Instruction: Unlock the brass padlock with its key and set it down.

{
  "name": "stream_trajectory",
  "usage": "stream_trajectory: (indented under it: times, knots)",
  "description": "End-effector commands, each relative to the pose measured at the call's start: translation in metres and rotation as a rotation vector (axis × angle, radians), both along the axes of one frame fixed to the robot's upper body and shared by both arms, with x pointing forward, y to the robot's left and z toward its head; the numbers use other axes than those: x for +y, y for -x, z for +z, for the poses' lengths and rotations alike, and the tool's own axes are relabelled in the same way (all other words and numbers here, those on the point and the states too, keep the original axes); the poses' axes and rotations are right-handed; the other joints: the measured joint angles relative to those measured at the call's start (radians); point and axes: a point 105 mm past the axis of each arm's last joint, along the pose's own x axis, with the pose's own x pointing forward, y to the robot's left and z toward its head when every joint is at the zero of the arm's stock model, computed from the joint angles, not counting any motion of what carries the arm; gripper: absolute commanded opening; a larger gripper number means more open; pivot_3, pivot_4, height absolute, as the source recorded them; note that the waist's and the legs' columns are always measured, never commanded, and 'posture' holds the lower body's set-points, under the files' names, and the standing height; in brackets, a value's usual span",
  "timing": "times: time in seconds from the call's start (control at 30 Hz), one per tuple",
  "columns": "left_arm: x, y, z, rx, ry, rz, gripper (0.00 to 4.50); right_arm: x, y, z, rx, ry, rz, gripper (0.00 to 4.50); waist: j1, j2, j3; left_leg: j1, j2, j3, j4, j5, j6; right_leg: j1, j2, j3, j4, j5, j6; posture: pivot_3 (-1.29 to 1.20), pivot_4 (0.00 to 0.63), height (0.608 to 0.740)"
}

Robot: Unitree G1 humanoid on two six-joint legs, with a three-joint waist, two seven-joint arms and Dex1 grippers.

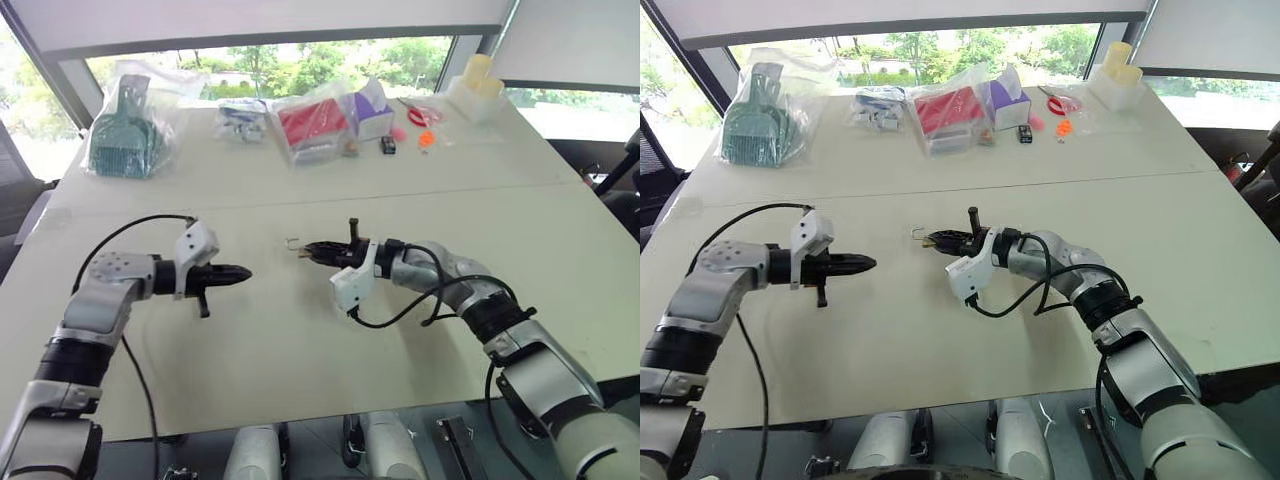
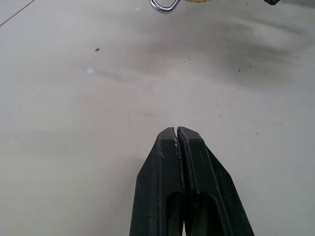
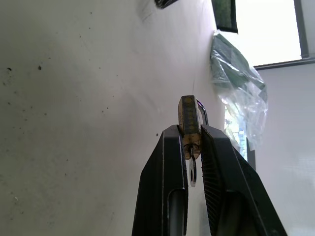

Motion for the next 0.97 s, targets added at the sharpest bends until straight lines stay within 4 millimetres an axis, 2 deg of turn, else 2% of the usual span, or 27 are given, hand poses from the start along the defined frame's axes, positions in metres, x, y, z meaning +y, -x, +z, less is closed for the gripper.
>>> stream_trajectory:
  times: [0.03,0.17,0.23,0.33,0.37,0.5,0.63,0.73,0.83,0.97]
  knots:
    - [-0.006,0.002,0.021,-0.069,0.034,-0.010,0.02,0.003,-0.002,0.002,-0.014,-0.002,0.017,0.00,0.001,0.000,0.000,0.000,0.000,0.000,0.000,0.000,0.000,0.000,0.000,0.000,0.000,0.000,0.000,0.00,0.150,0.740]
    - [-0.014,0.009,0.027,-0.059,0.088,-0.010,0.02,0.004,0.000,-0.009,0.008,0.028,0.027,0.00,-0.005,0.000,0.000,0.000,0.000,0.000,0.000,0.000,0.000,0.000,0.000,0.000,0.000,0.000,0.000,0.00,0.150,0.740]
    - [-0.016,0.012,0.026,-0.057,0.096,-0.007,0.00,0.003,0.002,-0.014,0.034,0.039,0.032,0.94,-0.005,0.000,0.000,0.000,0.000,0.000,0.000,0.000,0.000,0.000,0.000,0.000,0.000,0.000,0.000,0.00,0.150,0.740]
    - [-0.017,0.016,0.026,-0.052,0.103,-0.004,0.00,0.001,0.004,-0.016,0.051,0.050,0.038,1.94,-0.006,0.000,0.000,0.000,0.000,0.000,0.000,0.000,0.000,0.000,0.000,0.000,0.000,0.000,0.000,0.00,0.150,0.740]
    - [-0.017,0.016,0.026,-0.051,0.104,-0.002,0.00,-0.001,0.005,-0.015,0.053,0.051,0.041,2.61,-0.006,0.000,0.000,0.001,0.000,0.000,0.000,0.000,0.000,0.000,0.000,0.001,0.000,0.000,0.000,0.00,0.150,0.740]
    - [-0.017,0.020,0.030,-0.043,0.124,0.000,0.00,-0.015,0.009,-0.016,0.084,0.101,0.025,4.47,0.000,0.000,0.000,0.001,0.000,0.000,0.000,0.000,0.000,0.001,0.000,0.001,0.000,0.000,0.000,0.00,0.150,0.740]
    - [-0.013,0.024,0.033,-0.046,0.121,0.007,0.00,-0.039,0.021,0.003,0.237,0.048,-0.030,4.47,0.005,0.001,0.000,0.001,0.000,-0.001,0.000,0.000,0.000,0.002,0.000,0.000,-0.001,0.000,0.000,0.00,0.150,0.740]
    - [-0.013,0.026,0.035,-0.063,0.116,0.015,0.00,-0.054,0.025,0.017,0.434,-0.049,-0.122,4.47,0.002,0.000,0.000,0.002,0.000,-0.002,0.000,0.000,0.000,0.002,-0.001,0.000,-0.001,0.000,0.000,0.00,0.150,0.740]
    - [-0.013,0.026,0.038,-0.072,0.121,0.024,0.00,-0.059,0.029,0.038,0.616,-0.216,-0.171,4.47,0.001,0.001,0.000,0.002,0.000,-0.004,0.000,0.000,0.000,0.002,0.000,0.000,0.000,0.000,0.000,0.00,0.150,0.740]
    - [-0.011,0.029,0.037,-0.069,0.121,0.040,0.00,-0.066,0.036,0.044,0.821,-0.282,-0.219,4.47,0.000,0.001,0.001,0.003,0.002,-0.004,0.000,0.000,0.000,0.002,0.001,0.000,0.000,0.000,0.000,0.00,0.150,0.740]
